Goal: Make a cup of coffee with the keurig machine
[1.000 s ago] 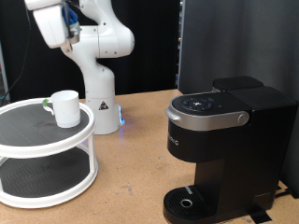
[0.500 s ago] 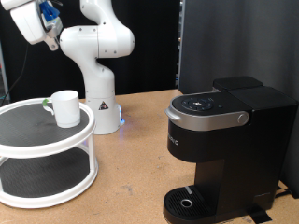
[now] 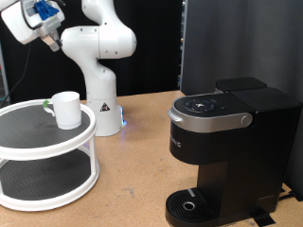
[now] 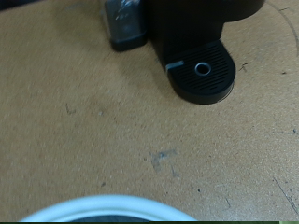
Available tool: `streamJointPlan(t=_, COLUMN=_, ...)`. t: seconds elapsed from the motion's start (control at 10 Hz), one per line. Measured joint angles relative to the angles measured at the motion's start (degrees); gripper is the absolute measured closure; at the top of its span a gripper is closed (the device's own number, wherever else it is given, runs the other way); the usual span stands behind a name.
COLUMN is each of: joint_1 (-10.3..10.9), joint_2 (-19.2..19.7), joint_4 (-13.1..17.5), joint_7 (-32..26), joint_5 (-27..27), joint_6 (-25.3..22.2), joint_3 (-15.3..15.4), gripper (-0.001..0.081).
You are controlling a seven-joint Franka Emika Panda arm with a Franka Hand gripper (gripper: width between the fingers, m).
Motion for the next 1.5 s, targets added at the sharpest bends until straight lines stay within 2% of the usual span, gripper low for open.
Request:
streamJointPlan(t=0.2, joint_1=-0.7, joint_2=0.0, joint_4=-0.4, joint_7=0.4, joint_5=0.0, joint_6=-0.8, joint_3=-0.2, gripper=0.0802)
streamJointPlan(t=0.4, joint_1=-1.0, joint_2=-0.6, joint_4=-0.5, joint_7=-1.7, joint_5=-1.0, joint_6=-2.3, joint_3=-0.9, gripper=0.0802)
streamJointPlan(t=1.1, joint_1=-4.5, joint_2=-6.2, joint_4=-2.4, joint_7=-6.8, joint_5=-4.9, joint_6=-5.6, joint_3=-4.4, gripper=0.0802)
streamJointPlan(t=1.5, joint_1=-5.3, joint_2=-7.2, joint_4=-2.7, joint_7=-7.5, joint_5=-6.3, joint_6=-6.6, joint_3=-5.0, gripper=0.0802)
